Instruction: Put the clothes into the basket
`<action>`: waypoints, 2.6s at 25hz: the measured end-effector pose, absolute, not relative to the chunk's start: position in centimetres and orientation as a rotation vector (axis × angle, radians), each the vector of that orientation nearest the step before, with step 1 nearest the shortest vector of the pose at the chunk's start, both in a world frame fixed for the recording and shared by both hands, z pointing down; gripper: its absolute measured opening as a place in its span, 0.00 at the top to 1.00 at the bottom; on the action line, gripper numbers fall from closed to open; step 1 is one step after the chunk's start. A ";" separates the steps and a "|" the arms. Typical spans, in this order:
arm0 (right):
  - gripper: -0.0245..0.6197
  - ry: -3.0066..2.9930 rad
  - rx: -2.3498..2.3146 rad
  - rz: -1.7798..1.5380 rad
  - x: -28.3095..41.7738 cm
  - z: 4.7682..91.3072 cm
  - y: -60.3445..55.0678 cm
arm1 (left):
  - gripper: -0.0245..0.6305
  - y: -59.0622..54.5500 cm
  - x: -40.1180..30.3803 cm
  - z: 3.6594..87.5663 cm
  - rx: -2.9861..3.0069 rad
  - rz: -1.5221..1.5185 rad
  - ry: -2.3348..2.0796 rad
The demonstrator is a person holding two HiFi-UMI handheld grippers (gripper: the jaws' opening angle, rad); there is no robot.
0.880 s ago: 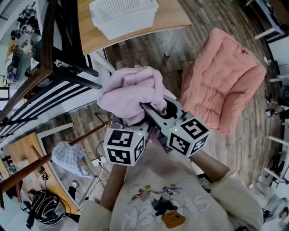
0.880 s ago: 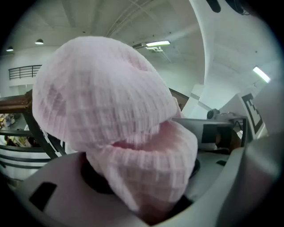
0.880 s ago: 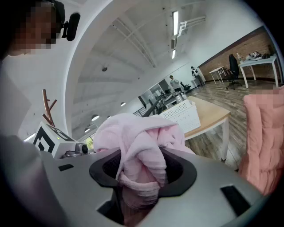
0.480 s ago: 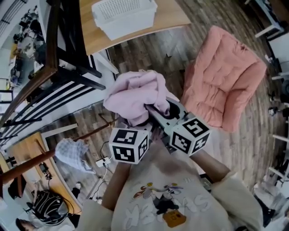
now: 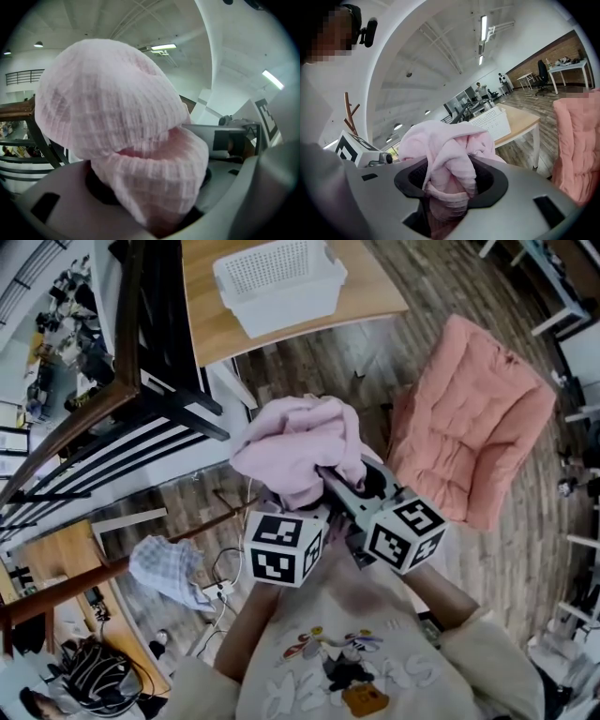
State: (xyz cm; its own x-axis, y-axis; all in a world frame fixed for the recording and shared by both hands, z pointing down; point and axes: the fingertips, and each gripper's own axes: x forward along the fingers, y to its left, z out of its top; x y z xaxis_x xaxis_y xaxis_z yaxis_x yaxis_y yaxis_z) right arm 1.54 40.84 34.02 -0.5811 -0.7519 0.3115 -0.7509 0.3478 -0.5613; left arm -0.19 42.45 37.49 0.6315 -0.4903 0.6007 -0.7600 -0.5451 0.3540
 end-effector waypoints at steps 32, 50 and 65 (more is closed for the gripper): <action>0.64 2.695 -1.304 -1.118 -8.3 35.3 30.3 | 0.52 32.3 -9.9 38.7 2.170 0.530 -1.094; 0.64 2.803 -1.115 -1.096 -3.7 34.1 14.6 | 0.52 16.9 -5.0 37.6 2.115 0.471 -1.221; 0.64 2.847 -1.020 -1.018 0.9 32.1 7.9 | 0.52 10.0 -0.3 35.5 2.122 0.420 -1.290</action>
